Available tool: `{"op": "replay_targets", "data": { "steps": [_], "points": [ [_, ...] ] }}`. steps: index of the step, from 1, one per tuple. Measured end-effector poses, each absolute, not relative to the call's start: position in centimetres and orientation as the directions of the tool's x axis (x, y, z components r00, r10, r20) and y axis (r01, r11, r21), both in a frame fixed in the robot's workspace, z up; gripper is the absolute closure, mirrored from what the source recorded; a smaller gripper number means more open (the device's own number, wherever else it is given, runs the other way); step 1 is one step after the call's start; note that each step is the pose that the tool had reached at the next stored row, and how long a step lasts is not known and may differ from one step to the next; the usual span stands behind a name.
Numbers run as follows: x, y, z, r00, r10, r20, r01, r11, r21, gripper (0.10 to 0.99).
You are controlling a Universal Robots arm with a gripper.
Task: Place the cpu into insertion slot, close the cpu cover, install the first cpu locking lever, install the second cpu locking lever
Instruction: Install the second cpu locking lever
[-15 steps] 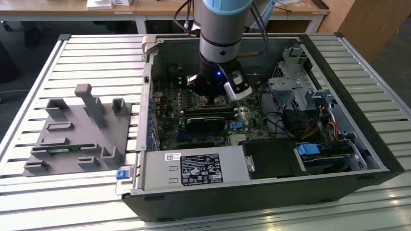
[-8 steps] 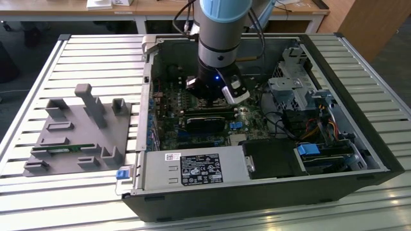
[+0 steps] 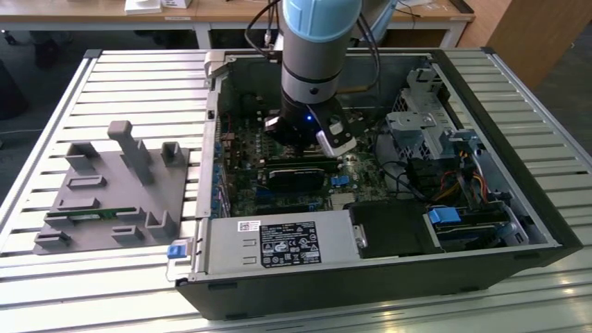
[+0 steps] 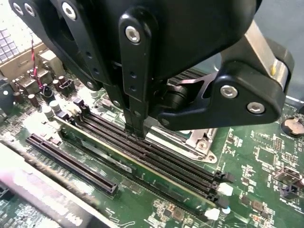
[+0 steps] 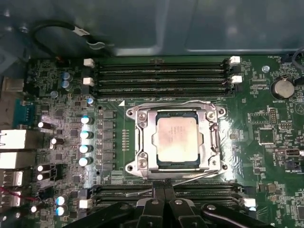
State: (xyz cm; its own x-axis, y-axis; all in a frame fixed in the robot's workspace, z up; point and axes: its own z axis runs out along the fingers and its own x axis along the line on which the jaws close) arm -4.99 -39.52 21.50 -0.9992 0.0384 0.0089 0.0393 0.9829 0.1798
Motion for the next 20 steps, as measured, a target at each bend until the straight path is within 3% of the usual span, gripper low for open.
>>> {"op": "replay_targets", "data": {
  "steps": [20],
  "points": [
    [-5.91,-40.02,20.49,-0.999,0.038,0.010,0.039,0.974,0.224,0.980]
  ]
}}
